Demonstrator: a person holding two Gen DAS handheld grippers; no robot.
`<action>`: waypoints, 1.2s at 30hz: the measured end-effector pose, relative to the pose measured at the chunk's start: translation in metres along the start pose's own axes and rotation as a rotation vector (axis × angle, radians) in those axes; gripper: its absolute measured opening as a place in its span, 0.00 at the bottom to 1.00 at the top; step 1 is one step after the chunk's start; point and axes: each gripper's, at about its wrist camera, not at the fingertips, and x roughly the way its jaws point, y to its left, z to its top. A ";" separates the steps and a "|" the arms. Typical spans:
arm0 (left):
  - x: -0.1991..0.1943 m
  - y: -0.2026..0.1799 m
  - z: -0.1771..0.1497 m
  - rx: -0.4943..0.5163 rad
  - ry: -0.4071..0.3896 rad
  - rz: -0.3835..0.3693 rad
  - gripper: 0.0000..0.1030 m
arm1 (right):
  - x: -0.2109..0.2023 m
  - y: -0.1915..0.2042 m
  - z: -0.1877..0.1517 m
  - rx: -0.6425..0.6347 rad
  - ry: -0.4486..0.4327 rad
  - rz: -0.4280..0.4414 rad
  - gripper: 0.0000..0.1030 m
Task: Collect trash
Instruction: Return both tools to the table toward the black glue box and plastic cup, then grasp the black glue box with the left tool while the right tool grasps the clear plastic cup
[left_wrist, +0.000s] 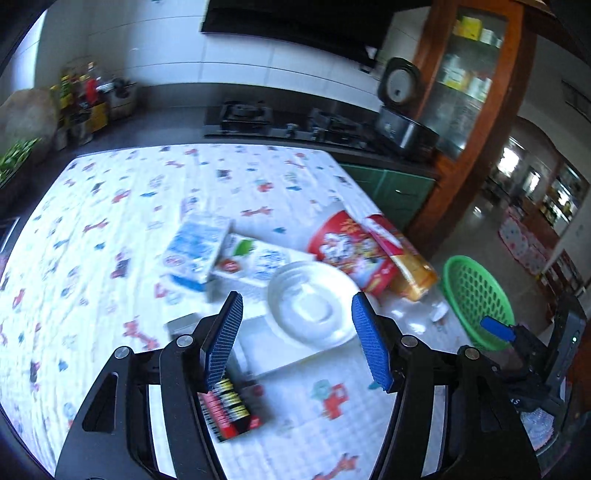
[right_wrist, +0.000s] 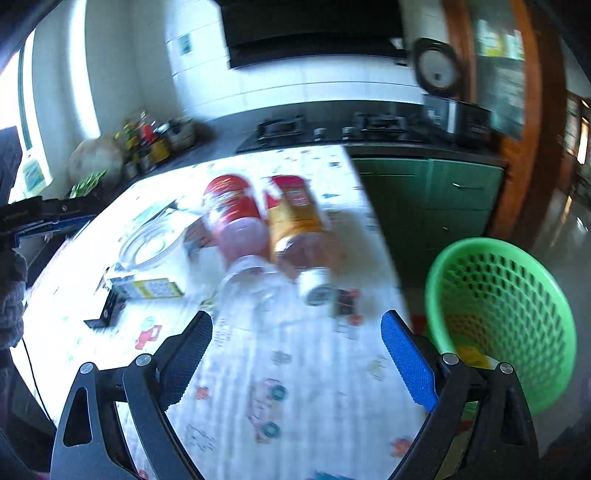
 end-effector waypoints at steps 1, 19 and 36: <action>-0.002 0.008 -0.002 -0.013 -0.001 0.013 0.60 | 0.005 0.005 0.002 -0.017 0.005 0.005 0.87; 0.002 0.088 -0.035 -0.167 0.065 0.108 0.62 | 0.061 0.030 0.022 -0.178 0.054 -0.015 0.87; 0.040 0.066 -0.056 -0.133 0.191 0.082 0.72 | 0.067 0.044 0.009 -0.266 0.062 -0.058 0.59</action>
